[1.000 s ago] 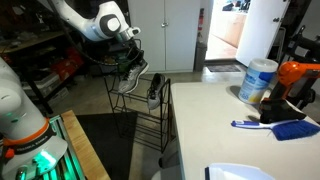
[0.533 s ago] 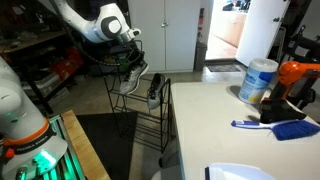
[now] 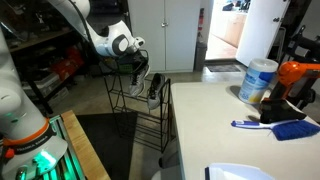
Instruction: Remove the shoe from the table and put it on the top rack of the shoe rack next to the shoe on the shoe rack
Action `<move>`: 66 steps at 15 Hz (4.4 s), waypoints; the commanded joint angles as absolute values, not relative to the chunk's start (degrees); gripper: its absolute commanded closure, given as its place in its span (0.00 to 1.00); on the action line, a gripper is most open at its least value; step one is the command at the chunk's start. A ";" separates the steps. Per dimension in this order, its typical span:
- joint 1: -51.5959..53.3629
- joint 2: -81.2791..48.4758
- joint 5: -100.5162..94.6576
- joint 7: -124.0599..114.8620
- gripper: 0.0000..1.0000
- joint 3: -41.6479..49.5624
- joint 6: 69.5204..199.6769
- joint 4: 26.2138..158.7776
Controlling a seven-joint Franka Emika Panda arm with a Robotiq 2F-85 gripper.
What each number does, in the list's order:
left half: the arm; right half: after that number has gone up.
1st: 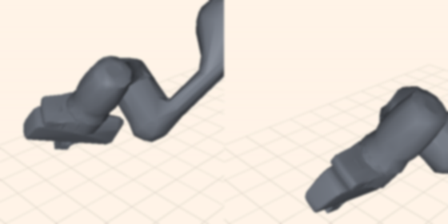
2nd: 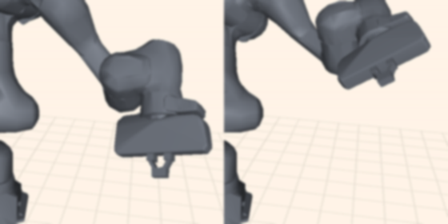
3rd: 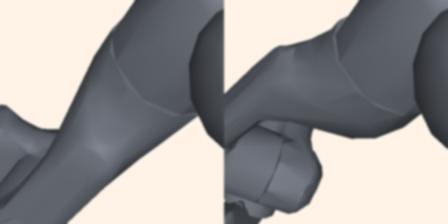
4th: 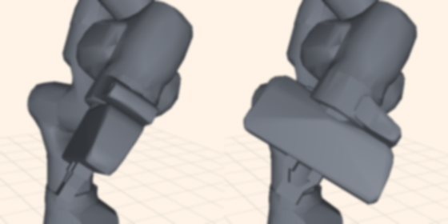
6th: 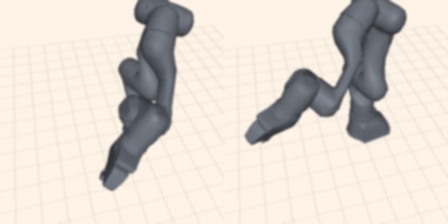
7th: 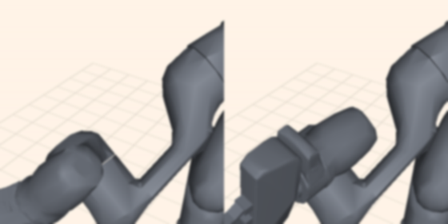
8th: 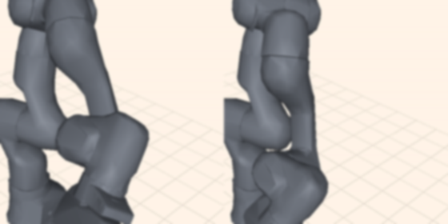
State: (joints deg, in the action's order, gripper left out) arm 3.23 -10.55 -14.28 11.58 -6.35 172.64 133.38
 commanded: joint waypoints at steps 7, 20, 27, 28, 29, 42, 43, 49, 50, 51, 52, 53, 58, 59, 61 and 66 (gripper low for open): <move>-4.61 -25.65 -8.68 17.98 0.95 -15.58 185.38 125.14; -5.01 -32.95 -10.42 16.61 0.95 -15.54 185.16 118.73; -5.82 -34.44 -11.46 16.84 0.95 -16.39 189.03 119.11; -6.82 -34.73 -10.55 18.24 0.95 -17.59 189.91 119.39; -7.98 -35.06 -10.61 18.13 0.95 -18.85 191.04 119.87; -5.75 -35.56 -17.00 10.90 0.95 -12.87 215.18 129.41; -4.98 -35.60 -16.97 10.67 0.95 -11.99 217.06 129.88; -1.84 -36.80 -17.03 8.95 0.95 -8.79 220.44 129.76; -1.39 -37.00 -16.87 8.95 0.95 -8.43 220.45 129.59; -1.02 -37.24 -16.57 8.98 0.95 -8.13 220.44 129.45; -0.76 -37.67 -16.32 8.92 0.95 -7.91 220.69 129.16; -0.70 -38.04 -16.44 8.77 0.95 -7.78 220.75 128.96; -0.39 -38.21 -15.99 8.44 0.95 -7.10 222.80 128.85; -0.26 -38.00 -15.98 8.66 0.95 -6.89 223.67 129.07; -0.09 -37.76 -16.14 8.69 0.95 -6.67 224.84 129.21; -0.71 -40.08 -18.15 7.59 0.95 -7.00 224.73 126.91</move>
State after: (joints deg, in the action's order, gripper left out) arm -0.89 -37.97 -15.89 9.96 -7.58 223.47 129.11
